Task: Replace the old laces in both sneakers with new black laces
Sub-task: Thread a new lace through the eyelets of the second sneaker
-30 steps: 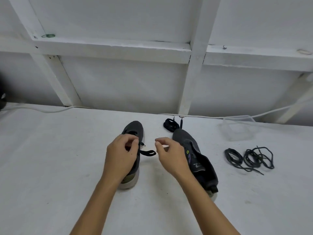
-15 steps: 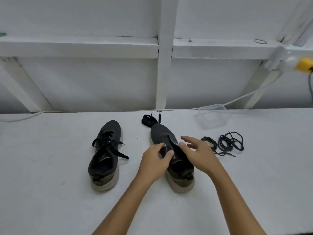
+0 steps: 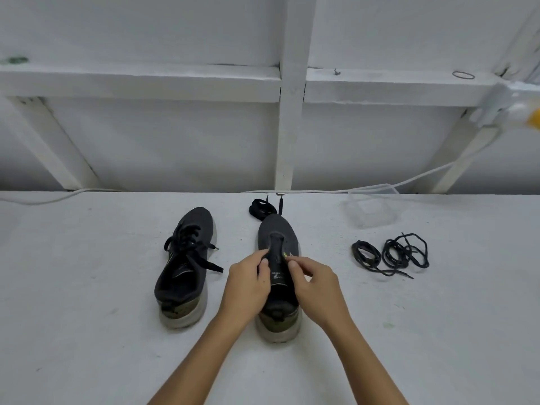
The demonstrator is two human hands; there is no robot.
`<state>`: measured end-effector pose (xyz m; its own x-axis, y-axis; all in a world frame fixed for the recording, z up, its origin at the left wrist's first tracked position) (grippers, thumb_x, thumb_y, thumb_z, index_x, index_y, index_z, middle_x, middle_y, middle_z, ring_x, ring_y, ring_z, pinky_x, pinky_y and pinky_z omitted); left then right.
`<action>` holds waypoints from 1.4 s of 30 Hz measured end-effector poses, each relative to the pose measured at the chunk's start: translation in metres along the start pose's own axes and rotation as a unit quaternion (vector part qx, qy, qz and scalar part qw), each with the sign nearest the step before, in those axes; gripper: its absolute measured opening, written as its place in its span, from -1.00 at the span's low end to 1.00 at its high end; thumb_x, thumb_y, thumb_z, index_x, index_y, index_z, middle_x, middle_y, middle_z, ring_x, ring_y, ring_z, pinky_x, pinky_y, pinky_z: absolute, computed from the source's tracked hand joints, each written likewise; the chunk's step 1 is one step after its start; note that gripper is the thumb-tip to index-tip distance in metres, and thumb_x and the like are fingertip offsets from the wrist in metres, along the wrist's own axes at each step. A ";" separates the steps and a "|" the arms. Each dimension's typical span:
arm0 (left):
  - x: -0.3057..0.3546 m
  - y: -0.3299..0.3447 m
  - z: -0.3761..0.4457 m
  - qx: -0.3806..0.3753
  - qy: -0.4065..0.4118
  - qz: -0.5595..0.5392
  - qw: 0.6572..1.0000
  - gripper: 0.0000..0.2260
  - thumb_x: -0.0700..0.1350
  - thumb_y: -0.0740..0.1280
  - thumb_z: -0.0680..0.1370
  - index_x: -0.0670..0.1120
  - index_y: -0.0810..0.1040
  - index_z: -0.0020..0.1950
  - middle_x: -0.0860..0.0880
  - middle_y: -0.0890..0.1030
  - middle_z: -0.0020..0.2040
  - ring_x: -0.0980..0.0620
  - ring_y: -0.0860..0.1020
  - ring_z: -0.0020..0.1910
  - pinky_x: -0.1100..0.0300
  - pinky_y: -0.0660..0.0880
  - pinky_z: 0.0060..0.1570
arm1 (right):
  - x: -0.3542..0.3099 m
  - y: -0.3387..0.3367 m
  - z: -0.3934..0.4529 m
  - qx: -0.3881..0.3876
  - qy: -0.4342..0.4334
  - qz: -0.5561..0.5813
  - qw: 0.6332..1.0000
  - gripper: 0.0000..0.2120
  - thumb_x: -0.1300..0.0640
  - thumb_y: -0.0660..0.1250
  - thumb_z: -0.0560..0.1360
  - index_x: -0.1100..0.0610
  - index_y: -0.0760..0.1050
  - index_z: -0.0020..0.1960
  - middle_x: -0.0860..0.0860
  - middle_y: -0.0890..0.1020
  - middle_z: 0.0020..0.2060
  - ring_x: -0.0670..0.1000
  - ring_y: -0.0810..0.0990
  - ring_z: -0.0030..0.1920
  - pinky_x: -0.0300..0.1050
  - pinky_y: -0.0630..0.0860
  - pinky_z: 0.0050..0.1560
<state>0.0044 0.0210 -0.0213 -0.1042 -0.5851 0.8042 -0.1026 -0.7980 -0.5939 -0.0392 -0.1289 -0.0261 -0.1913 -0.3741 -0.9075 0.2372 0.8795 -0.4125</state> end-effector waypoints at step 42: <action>0.000 0.013 0.196 -0.095 0.168 0.114 0.975 -0.96 0.02 0.30 0.55 0.11 0.54 -0.05 0.13 0.61 -0.09 0.00 0.51 0.00 0.03 0.47 0.04 | -0.048 -0.005 0.201 -0.034 -0.152 -0.098 0.983 -0.91 0.21 0.31 0.62 0.07 0.55 -0.02 -0.21 0.59 -0.19 -0.28 0.56 -0.15 -0.48 0.38 -0.17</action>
<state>0.1970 -0.0178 -0.0241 -0.4609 -0.6374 0.6175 -0.2173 -0.5935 -0.7749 0.1605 -0.1749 0.0039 0.0688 -0.6006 -0.7966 0.1576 0.7950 -0.5857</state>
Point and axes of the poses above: each hand's wrist, its own z-axis towards the middle knuckle, its own y-axis out of the palm, x = y × z, the point moved 4 cm from there along z, towards the middle knuckle
